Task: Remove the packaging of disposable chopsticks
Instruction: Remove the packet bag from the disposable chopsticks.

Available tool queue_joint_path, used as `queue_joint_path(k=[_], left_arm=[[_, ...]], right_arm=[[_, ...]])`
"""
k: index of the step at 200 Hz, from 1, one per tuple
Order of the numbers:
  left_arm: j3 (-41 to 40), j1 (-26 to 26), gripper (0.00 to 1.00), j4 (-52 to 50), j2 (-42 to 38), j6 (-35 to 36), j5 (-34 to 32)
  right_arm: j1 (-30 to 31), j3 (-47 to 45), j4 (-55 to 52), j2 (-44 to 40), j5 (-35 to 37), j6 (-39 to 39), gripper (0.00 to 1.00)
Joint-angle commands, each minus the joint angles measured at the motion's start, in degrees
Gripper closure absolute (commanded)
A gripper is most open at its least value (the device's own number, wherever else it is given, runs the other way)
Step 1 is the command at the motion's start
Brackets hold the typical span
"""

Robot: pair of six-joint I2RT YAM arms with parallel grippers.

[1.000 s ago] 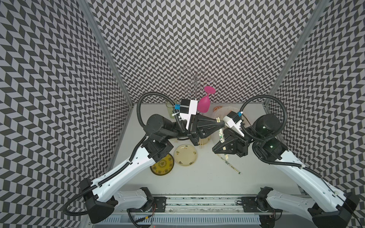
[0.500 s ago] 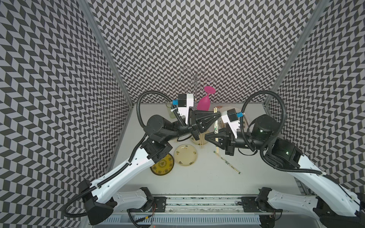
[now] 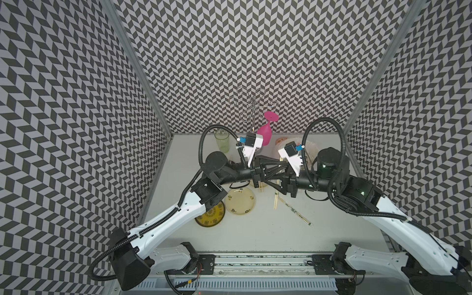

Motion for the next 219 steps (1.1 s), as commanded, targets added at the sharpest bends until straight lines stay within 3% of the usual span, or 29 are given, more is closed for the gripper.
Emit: queue_joint_path(k=[1, 57, 91, 109, 130, 162, 219], left_arm=[[-0.1, 1.2, 1.00, -10.7, -1.4, 1.0, 5.0], [-0.3, 8.3, 1.00, -9.3, -6.3, -1.8, 4.1], [-3.0, 11.4, 1.00, -5.6, -10.1, -7.2, -0.9], [-3.7, 12.4, 1.00, -6.3, -12.1, -8.4, -5.7], [-4.7, 13.2, 1.00, -6.2, -14.3, -9.9, -10.3], [-4.2, 13.4, 1.00, -6.6, -14.6, -10.5, -11.7], [-5.3, 13.4, 1.00, -6.8, -15.2, -11.5, -15.1]], right_arm=[[0.4, 2.8, 12.4, -1.3, -0.8, -1.6, 0.43], [0.4, 0.9, 6.9, -3.8, -1.8, -1.7, 0.34], [0.4, -4.3, 6.9, -6.1, -0.2, -1.1, 0.41], [0.5, -6.9, 7.0, -6.5, -0.8, -1.1, 0.48], [0.8, -10.2, 9.6, -6.9, -2.9, 0.6, 0.47], [2.4, -11.8, 13.1, -5.7, -5.3, 1.9, 0.42], [6.1, -11.9, 16.9, -2.5, -5.6, 2.5, 0.42]])
